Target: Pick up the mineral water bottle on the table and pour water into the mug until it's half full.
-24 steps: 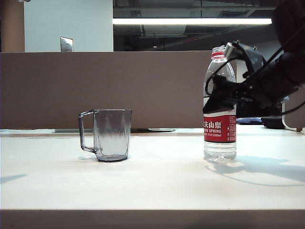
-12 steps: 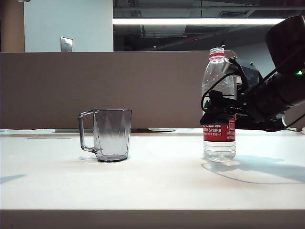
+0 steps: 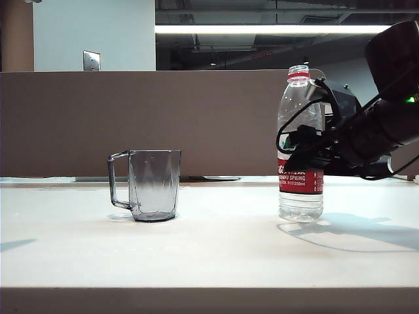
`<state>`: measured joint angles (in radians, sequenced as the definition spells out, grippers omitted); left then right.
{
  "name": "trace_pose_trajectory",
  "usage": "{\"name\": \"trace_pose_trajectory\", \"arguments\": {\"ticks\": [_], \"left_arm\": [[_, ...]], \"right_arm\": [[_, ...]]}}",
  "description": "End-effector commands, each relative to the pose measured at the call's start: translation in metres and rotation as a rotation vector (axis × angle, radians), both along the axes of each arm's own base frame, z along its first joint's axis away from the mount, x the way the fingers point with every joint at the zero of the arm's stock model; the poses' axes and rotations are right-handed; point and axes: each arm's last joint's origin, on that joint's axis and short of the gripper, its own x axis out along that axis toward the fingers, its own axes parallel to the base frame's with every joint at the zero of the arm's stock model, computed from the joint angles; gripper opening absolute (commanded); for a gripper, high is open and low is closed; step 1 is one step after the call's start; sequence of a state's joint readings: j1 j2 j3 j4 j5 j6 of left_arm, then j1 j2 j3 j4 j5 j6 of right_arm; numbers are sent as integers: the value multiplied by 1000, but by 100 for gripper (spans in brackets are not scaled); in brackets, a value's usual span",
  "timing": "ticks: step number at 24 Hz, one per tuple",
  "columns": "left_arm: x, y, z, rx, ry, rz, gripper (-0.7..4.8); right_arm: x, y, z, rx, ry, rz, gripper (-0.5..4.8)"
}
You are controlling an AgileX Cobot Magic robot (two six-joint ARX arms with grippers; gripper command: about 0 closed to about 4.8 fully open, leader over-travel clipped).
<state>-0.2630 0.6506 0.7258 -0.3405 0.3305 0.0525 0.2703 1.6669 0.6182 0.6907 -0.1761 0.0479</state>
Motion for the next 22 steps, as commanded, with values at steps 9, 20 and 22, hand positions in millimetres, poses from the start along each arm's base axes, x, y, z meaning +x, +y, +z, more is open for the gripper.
{"name": "trace_pose_trajectory", "arguments": {"ticks": [9, 20, 22], "left_arm": [[0, 0, 3, 34, -42, -9, -5], [-5, 2, -10, 98, 97, 6, -5], [-6, 4, -10, 117, 123, 37, -5]], "right_arm": [[-5, -1, 37, -52, -6, 18, 264], [10, 3, 115, -249, 269, 92, 265], [12, 3, 128, -262, 265, 81, 265]]}}
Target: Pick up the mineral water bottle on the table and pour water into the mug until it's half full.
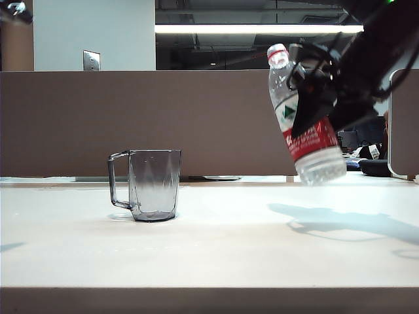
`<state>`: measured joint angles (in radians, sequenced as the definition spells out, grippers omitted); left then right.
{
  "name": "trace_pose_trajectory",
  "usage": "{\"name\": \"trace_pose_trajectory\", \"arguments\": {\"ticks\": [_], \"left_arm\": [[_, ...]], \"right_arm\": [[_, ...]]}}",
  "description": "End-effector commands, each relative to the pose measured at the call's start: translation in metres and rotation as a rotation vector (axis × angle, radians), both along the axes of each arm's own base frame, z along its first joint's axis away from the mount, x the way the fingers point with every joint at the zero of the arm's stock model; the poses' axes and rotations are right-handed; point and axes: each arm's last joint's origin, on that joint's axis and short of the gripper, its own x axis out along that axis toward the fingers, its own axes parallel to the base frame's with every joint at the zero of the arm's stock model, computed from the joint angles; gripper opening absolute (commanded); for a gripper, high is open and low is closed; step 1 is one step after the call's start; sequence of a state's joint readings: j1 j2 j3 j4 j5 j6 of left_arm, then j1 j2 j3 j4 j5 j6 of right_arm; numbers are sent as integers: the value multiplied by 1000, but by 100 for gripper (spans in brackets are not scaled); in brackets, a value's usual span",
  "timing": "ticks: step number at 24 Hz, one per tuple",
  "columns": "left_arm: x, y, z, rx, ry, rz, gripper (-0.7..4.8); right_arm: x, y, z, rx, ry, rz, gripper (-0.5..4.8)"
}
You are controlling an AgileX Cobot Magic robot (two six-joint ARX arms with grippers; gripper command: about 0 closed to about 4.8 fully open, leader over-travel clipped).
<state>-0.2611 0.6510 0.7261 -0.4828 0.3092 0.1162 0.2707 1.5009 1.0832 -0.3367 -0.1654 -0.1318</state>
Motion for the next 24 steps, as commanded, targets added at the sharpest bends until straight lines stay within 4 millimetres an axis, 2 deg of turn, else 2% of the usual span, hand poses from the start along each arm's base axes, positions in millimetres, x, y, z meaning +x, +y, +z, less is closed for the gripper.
{"name": "trace_pose_trajectory", "arguments": {"ticks": [1, 6, 9, 13, 16, 24], "left_arm": [[-2, 2, 4, 33, 27, 46, -5], [-6, 5, 16, 65, 21, 110, -5], [-7, 7, 31, 88, 41, 141, -5], [-4, 6, 39, 120, 45, 149, -5], [-5, 6, 40, 117, 44, 144, -5], [-6, 7, 40, 120, 51, 144, -5]], "right_arm": [[2, 1, 27, -16, -48, 9, 265], [1, 12, 51, -70, -70, 12, 265], [-10, 39, 57, -219, -123, 75, 264], [-19, 63, 53, -332, -147, 82, 264], [-24, 86, 41, -438, -132, 88, 263], [-23, 124, 22, -658, -95, 139, 261]]}}
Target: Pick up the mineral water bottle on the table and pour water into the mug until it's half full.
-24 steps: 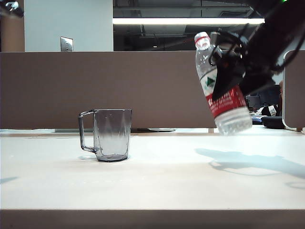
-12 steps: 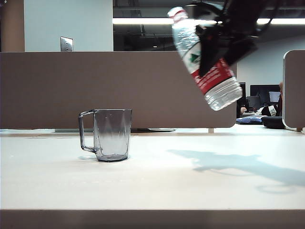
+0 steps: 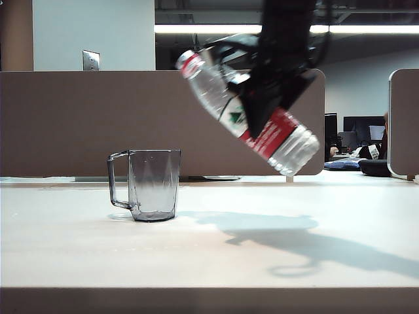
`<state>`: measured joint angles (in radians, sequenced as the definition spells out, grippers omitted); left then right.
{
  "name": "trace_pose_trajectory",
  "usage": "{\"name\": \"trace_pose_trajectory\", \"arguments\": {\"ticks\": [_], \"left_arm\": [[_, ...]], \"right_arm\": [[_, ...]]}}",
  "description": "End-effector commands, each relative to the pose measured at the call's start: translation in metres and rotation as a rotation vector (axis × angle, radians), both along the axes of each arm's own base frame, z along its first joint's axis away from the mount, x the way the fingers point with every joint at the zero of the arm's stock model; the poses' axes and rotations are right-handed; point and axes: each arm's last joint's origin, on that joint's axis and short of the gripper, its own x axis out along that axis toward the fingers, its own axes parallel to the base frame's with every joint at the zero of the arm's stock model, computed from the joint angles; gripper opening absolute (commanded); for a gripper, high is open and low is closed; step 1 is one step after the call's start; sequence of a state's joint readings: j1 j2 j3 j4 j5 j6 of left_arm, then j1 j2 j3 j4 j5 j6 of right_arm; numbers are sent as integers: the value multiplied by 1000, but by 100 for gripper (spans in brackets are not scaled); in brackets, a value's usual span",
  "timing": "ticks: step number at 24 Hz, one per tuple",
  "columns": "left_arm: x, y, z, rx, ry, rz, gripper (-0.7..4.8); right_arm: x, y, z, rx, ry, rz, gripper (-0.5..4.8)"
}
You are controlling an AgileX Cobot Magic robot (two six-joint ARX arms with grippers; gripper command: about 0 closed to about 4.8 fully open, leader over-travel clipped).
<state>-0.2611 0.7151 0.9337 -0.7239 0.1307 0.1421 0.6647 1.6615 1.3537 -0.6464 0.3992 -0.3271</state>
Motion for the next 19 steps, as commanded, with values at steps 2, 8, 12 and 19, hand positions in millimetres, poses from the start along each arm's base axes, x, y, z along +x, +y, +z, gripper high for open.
{"name": "trace_pose_trajectory", "arguments": {"ticks": [2, 8, 12, 19], "left_arm": [[-1, 0, 2, 0, -9, -6, -5], [-2, 0, 1, 4, -1, -8, -5], [-4, 1, 0, 7, 9, -8, -5], [-4, 1, 1, 28, -4, -21, -5]], "right_arm": [[4, 12, 4, -102, -42, -16, 261], [10, 18, -1, -251, -23, -40, 260], [10, 18, -2, -304, -22, -39, 261], [8, 15, -2, -384, -20, -31, 260]]}}
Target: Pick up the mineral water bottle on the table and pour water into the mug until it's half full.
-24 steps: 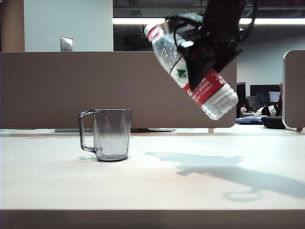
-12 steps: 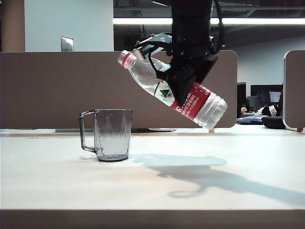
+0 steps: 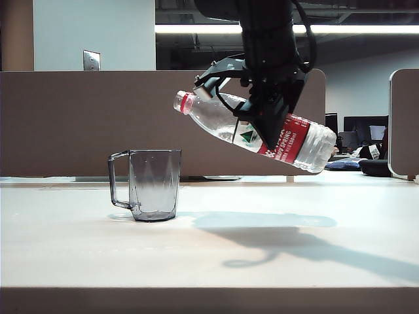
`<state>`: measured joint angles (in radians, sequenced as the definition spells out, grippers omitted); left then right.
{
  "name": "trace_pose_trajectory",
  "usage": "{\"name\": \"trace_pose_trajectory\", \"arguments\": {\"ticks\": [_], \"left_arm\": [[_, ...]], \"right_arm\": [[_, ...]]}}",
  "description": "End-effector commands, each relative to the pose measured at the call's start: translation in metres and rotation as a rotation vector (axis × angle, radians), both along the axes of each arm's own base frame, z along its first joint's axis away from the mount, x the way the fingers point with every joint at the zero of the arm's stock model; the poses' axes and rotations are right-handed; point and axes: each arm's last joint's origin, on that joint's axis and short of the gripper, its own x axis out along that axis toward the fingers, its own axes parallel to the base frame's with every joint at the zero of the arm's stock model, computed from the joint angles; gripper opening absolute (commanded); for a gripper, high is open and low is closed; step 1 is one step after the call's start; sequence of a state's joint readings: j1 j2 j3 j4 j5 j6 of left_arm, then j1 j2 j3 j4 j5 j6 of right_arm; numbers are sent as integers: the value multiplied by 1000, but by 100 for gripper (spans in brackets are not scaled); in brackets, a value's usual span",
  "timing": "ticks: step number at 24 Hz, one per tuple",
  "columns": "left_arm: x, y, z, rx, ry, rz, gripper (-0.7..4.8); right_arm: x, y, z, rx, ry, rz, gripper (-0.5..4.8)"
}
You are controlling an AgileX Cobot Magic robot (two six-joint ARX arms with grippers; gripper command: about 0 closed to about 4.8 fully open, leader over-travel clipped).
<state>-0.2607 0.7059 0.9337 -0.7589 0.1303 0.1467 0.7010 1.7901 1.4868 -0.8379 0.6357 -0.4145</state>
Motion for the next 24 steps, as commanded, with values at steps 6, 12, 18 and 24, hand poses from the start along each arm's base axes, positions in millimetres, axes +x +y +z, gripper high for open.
{"name": "trace_pose_trajectory", "arguments": {"ticks": [6, 12, 18, 24], "left_arm": [[0, 0, 3, 17, -29, -21, -5], [0, 0, 3, 16, -31, -21, -5], [-5, 1, 5, 12, -46, -22, -5], [-8, -2, 4, 24, -42, -57, -5]], "right_arm": [[-5, 1, 8, -119, -41, 15, 260], [-8, 7, 9, -138, -60, 47, 260], [-8, 11, 9, -123, -89, 51, 260], [-4, 17, 1, -218, -84, 86, 260]]}}
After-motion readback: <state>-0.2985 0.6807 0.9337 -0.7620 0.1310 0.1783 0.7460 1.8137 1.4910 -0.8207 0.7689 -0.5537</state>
